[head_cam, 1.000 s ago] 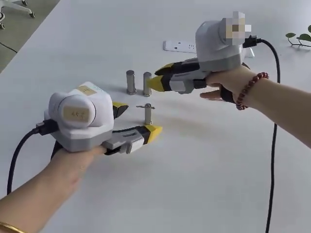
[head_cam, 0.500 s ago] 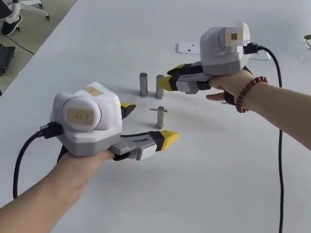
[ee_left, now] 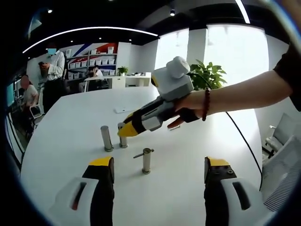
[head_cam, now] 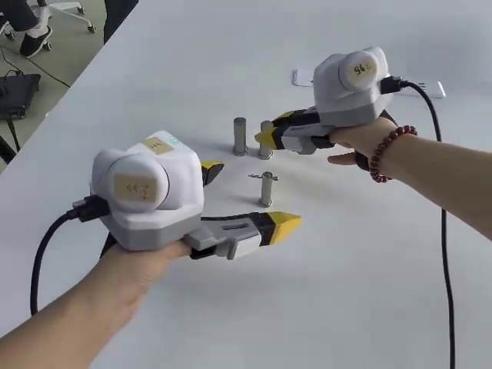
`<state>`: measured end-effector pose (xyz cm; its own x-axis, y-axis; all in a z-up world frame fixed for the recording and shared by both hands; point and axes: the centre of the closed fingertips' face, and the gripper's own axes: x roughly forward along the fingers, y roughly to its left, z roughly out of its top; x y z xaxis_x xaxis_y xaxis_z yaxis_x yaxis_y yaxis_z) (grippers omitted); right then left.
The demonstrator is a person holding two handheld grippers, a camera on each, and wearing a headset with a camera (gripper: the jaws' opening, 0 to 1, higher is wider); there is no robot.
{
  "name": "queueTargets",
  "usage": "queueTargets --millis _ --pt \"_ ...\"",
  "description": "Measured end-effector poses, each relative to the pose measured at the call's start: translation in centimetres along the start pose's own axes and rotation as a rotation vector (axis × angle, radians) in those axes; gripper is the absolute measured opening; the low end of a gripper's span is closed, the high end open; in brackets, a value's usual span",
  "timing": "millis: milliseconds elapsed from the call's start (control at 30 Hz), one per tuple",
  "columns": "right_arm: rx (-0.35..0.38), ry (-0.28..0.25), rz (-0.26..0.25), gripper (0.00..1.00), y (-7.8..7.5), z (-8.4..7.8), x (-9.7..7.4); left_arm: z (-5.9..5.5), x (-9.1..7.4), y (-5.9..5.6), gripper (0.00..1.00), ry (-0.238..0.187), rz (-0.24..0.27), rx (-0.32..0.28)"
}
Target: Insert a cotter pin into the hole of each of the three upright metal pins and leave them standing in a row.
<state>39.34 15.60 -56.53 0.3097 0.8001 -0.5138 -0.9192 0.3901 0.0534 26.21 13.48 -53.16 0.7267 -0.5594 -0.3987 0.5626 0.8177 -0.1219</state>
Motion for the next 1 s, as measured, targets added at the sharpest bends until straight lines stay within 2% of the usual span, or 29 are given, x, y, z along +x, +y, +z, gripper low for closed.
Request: queueTargets --millis 367,700,1000 --pt "-0.013 0.01 -0.015 0.09 -0.49 -0.29 0.41 0.07 -0.23 0.07 0.81 -0.008 -0.001 -0.009" --pt "-0.04 0.033 -0.017 0.08 -0.72 -0.28 0.46 0.1 -0.35 -0.1 0.82 -0.009 -0.004 -0.002" --pt "-0.039 0.041 -0.005 0.08 -0.03 -0.52 0.02 -0.16 -0.36 -0.06 0.81 0.003 -0.004 0.0"
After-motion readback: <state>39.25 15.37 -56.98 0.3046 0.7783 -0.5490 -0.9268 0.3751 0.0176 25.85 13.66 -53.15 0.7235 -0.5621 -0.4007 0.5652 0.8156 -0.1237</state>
